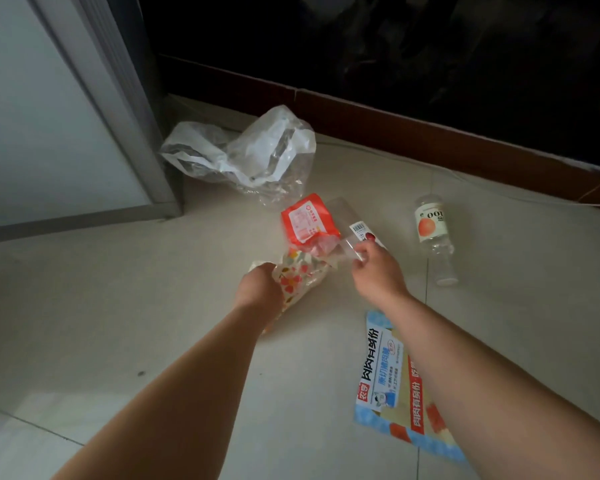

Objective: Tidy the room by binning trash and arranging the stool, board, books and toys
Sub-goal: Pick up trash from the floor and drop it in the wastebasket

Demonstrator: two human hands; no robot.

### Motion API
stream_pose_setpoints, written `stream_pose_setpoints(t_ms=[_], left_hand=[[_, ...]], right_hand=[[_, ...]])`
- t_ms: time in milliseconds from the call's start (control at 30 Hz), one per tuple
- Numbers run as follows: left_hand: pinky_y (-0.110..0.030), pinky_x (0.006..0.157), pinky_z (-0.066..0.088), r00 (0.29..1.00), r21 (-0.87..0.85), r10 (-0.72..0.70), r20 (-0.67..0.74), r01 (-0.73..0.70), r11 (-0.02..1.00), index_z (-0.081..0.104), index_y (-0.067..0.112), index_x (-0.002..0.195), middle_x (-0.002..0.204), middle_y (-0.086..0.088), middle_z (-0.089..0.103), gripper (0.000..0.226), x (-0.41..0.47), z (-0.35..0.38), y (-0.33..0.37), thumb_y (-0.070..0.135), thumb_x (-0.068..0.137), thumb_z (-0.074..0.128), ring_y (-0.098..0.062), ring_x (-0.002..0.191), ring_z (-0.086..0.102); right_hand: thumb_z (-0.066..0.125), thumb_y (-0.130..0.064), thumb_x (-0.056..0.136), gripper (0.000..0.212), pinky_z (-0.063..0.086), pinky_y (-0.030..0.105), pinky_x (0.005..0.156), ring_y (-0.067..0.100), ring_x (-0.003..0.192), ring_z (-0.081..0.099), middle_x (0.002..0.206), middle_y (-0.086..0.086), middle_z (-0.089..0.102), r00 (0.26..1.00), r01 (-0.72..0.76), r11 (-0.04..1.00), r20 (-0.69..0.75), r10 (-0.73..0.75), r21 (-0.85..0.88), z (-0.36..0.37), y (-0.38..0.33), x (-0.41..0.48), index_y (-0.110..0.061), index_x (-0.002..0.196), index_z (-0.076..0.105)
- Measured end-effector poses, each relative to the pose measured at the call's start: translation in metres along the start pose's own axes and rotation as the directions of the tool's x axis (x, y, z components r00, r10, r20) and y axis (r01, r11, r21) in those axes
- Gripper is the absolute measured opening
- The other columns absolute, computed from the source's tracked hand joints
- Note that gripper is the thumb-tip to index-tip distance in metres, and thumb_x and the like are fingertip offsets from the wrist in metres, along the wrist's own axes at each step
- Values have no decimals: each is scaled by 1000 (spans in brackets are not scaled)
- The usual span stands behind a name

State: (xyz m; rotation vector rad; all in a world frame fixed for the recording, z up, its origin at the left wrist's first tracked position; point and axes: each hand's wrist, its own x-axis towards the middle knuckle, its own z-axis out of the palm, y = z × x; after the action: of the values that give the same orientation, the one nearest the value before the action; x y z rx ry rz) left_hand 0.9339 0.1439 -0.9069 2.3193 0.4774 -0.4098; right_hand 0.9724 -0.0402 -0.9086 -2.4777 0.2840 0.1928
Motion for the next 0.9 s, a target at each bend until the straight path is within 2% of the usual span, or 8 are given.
stream_pose_setpoints(t_ms=[133,233,333,467,567,700,800,900], left_hand=[[-24,71,34,998,9,-2,-62,3,1000,61,8,116,113,-16,64,30,6,-2,4,8,92,44,-33,104,59],[-25,70,35,999,87,23,-44,-19,996,61,9,115,111,-15,65,29,13,0,4,11,92,44,-33,102,60],[-26,69,36,999,126,13,-49,-7,992,62,9,113,109,-16,66,27,19,2,3,14,93,43,-34,100,60],[-27,70,36,998,171,-26,-65,37,985,61,11,115,110,-16,65,28,23,2,-2,20,95,42,-33,101,59],[-29,73,40,995,245,-16,-94,39,969,61,13,114,108,-15,66,28,22,-3,-8,25,94,43,-34,102,59],[-29,71,39,992,166,-10,-127,32,986,61,10,107,104,-14,66,24,14,-21,-7,21,95,44,-34,97,60],[-29,70,36,987,97,0,-162,16,995,60,7,104,104,-17,64,21,9,-40,-3,15,96,43,-34,96,59],[-32,71,49,978,-9,4,-208,-6,1000,60,9,96,92,-16,65,19,1,-67,-2,10,94,42,-36,89,65]], right_hand=[[53,-17,91,56,31,37,110,34,136,32,151,15,27,1000,4,970,28,3,-243,-2,28,27,-17,144,34],[56,-21,91,65,24,38,115,32,144,17,157,17,11,996,3,953,82,23,-301,6,37,41,-17,147,24],[61,-24,88,74,28,41,112,32,142,22,153,18,20,995,-25,952,88,54,-304,16,39,48,-15,149,20],[66,-24,84,77,34,41,103,37,125,41,136,20,37,997,-75,940,-20,72,-332,32,36,42,-6,144,23],[63,-25,86,78,38,42,101,41,120,44,136,23,32,979,-206,960,-39,202,-192,41,28,36,-1,144,17],[55,-24,91,73,40,42,98,46,118,44,137,26,29,922,-371,925,-86,378,88,39,10,24,1,145,14],[53,-23,91,68,41,43,96,48,116,46,135,28,30,907,-354,906,-150,393,231,33,-9,9,0,144,16],[53,-25,91,70,42,42,94,48,113,47,134,26,30,939,-232,922,-175,295,309,27,-36,-8,-2,146,15]])
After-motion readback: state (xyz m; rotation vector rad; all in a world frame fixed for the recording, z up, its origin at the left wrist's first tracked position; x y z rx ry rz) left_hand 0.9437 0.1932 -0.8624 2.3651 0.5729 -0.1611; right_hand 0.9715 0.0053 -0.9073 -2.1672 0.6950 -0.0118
